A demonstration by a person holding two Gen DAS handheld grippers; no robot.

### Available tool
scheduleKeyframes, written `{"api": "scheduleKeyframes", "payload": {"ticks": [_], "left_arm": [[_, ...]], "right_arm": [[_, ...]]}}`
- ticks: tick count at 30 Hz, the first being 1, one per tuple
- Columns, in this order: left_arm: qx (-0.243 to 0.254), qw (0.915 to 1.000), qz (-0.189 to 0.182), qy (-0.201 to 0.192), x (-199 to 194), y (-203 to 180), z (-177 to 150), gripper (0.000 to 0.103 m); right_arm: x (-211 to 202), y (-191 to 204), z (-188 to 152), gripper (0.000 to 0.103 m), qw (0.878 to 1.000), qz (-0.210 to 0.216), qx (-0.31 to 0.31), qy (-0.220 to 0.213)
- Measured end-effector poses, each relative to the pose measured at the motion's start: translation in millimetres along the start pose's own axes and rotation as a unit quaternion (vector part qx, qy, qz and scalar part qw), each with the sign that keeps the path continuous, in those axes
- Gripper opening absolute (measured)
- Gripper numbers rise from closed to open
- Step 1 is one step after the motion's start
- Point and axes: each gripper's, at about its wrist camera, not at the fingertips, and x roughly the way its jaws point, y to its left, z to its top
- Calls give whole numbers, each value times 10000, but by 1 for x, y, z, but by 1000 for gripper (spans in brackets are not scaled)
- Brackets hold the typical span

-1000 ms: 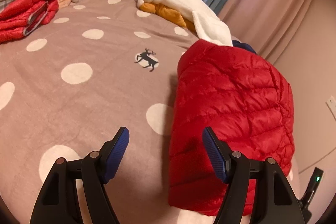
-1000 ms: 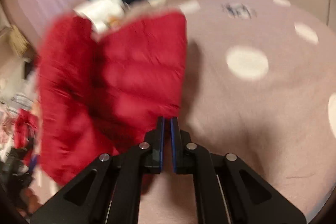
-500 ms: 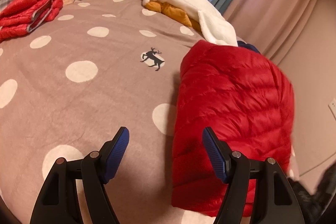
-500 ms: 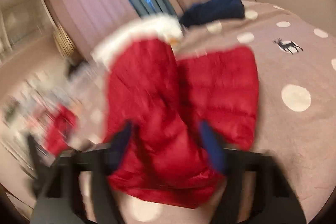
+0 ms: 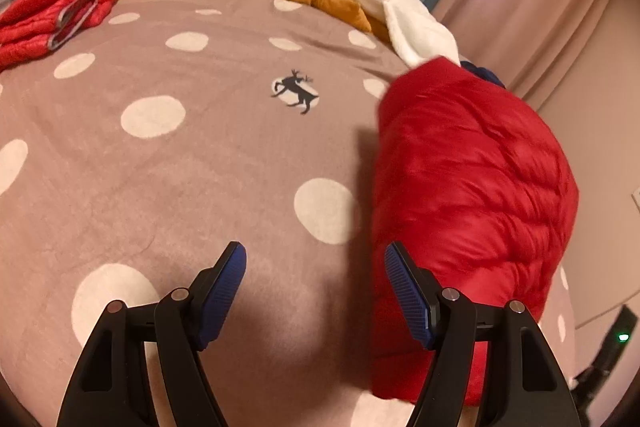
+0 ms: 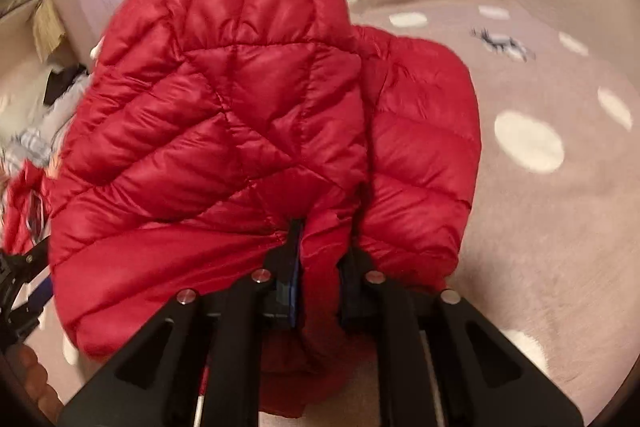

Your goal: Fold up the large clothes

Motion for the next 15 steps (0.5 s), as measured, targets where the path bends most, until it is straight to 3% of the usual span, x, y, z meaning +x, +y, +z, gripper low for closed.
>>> {"api": "scheduleKeyframes", "payload": {"ticks": [2,3,4,5,7,9,12,13,15], "left_arm": [[-46,10000,-51,19,-1,2,3,74],[-79,9999,-115,8,-2,4,5,79],[-117,9997,-213,-1,-3,6,8,88],[-166,9994,-317,-8,-3,8,10,93],[-324,9979,-570,13,0,12,16,97],[-425,9941,-990,141,9,13,21,101],[-370,9836,-1499,932,42,7,21,101],[-374,9782,-1653,1203,57,4,18,101],[-447,9664,-1917,1651,81,0,10,101]], "right_arm": [[-18,-9,3,39,9991,293,282,-109],[-26,-15,6,53,9973,530,474,-156],[-37,-26,10,68,9919,938,792,-320],[-45,-34,12,74,9872,1149,992,-485],[-62,-51,12,95,9771,1346,1388,-886],[-65,-59,10,98,9756,1332,1510,-881],[-44,-68,1,98,9730,1404,1816,-236],[-29,-73,-3,98,9649,1640,2051,37],[-2,-79,-9,102,9355,2276,2643,568]]}}
